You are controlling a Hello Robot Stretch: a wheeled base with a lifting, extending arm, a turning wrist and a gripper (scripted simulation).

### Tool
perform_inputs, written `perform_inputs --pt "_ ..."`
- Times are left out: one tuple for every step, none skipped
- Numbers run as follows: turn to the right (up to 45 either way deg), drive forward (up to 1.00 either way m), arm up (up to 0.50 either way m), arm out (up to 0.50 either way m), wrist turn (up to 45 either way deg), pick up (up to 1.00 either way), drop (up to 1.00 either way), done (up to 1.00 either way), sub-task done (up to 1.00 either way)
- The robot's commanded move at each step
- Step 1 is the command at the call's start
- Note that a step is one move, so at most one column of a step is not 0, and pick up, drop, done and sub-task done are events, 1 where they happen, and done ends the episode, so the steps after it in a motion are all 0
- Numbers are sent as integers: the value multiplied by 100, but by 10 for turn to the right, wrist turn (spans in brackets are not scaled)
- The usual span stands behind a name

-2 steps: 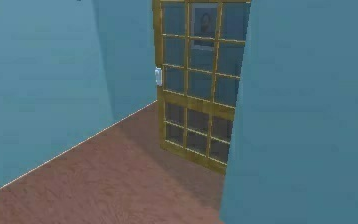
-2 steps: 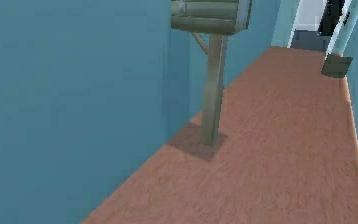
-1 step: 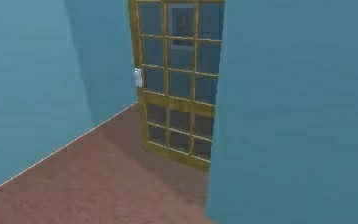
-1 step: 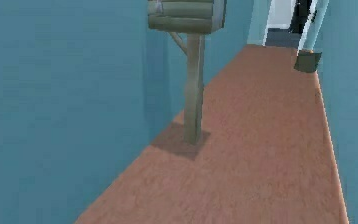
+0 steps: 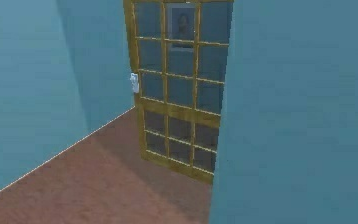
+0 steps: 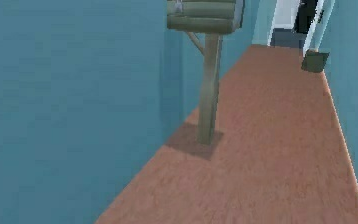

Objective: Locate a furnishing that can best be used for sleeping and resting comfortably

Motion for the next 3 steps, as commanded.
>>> perform_inputs --pt "150 0 0 0 0 0 0 0 0" --pt "30 0 0 0 0 0 0 0 0" --pt "0 45 0 0 0 0 0 0 0"
